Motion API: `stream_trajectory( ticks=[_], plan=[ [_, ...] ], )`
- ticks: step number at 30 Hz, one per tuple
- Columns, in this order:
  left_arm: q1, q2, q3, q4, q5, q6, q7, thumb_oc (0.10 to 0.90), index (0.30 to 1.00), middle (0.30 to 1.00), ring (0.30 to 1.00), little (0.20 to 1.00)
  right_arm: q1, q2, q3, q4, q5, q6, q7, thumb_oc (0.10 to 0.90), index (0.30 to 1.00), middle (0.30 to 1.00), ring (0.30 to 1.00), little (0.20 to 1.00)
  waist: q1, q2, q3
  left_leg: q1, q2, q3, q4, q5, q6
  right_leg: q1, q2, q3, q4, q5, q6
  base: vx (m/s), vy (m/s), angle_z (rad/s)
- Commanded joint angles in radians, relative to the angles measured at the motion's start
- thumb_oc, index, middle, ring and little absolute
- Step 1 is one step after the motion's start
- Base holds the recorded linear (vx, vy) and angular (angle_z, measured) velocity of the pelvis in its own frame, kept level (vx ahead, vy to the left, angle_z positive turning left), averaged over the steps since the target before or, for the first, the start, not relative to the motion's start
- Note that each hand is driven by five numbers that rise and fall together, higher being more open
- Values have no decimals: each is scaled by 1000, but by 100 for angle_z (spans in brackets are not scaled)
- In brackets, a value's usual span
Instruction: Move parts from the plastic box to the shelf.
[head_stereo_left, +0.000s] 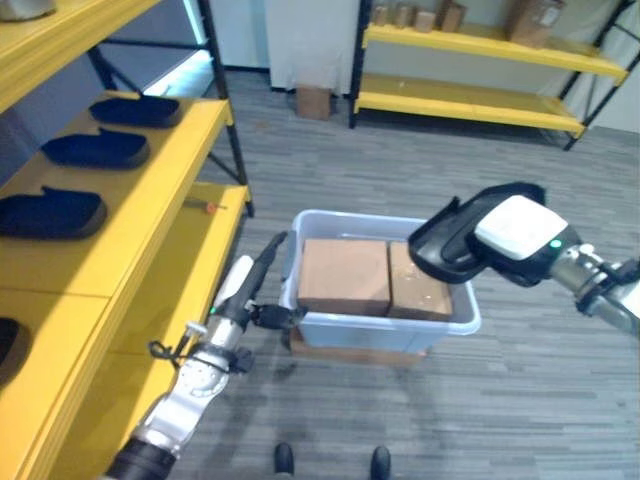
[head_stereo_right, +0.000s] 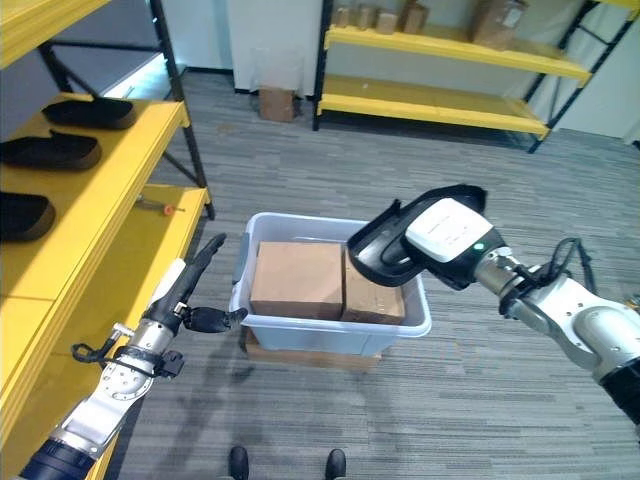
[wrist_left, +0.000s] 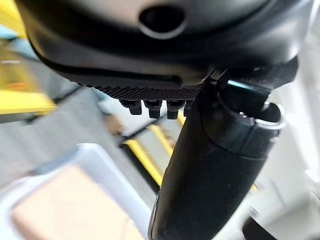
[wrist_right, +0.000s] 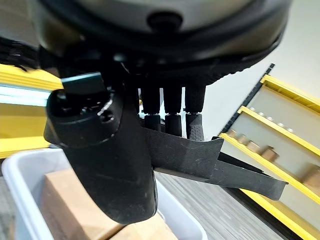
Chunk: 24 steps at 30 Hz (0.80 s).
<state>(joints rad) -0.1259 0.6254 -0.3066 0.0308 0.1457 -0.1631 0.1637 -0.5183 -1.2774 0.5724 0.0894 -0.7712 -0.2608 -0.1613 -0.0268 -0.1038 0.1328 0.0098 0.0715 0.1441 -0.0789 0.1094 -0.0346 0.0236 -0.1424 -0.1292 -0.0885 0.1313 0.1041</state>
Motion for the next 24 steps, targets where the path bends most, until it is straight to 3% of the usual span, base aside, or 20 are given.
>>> stream_trajectory(
  ticks=[1, 11, 24],
  plan=[
    [-111, 41, -97, -49, 140, -132, 64, 900, 1000, 1000, 1000, 1000, -221, 27, 32, 1, 102, 32, -74, 400, 300, 300, 300, 300, 39, -8, -140, 1, 68, -76, -8, -36, -31, 21, 6, -2, 40, -50, 49, -13, -8, -26],
    [-287, 32, -246, -21, 353, -158, 185, 900, 1000, 1000, 1000, 1000, -384, 151, 170, -4, 167, 11, -103, 400, 300, 300, 300, 300, -1, 9, -156, 31, 79, -30, -8, -50, -36, 14, 16, 55, 24, -42, 47, -6, -10, -18],
    [-424, 1, -298, 62, 555, -103, 321, 900, 1000, 1000, 1000, 1000, -417, 267, 164, -29, 234, 11, -122, 400, 300, 300, 300, 300, -25, 26, -174, 47, 82, -6, -8, -58, -36, 14, 18, 83, 18, -37, 44, -10, -5, -7]
  ],
)
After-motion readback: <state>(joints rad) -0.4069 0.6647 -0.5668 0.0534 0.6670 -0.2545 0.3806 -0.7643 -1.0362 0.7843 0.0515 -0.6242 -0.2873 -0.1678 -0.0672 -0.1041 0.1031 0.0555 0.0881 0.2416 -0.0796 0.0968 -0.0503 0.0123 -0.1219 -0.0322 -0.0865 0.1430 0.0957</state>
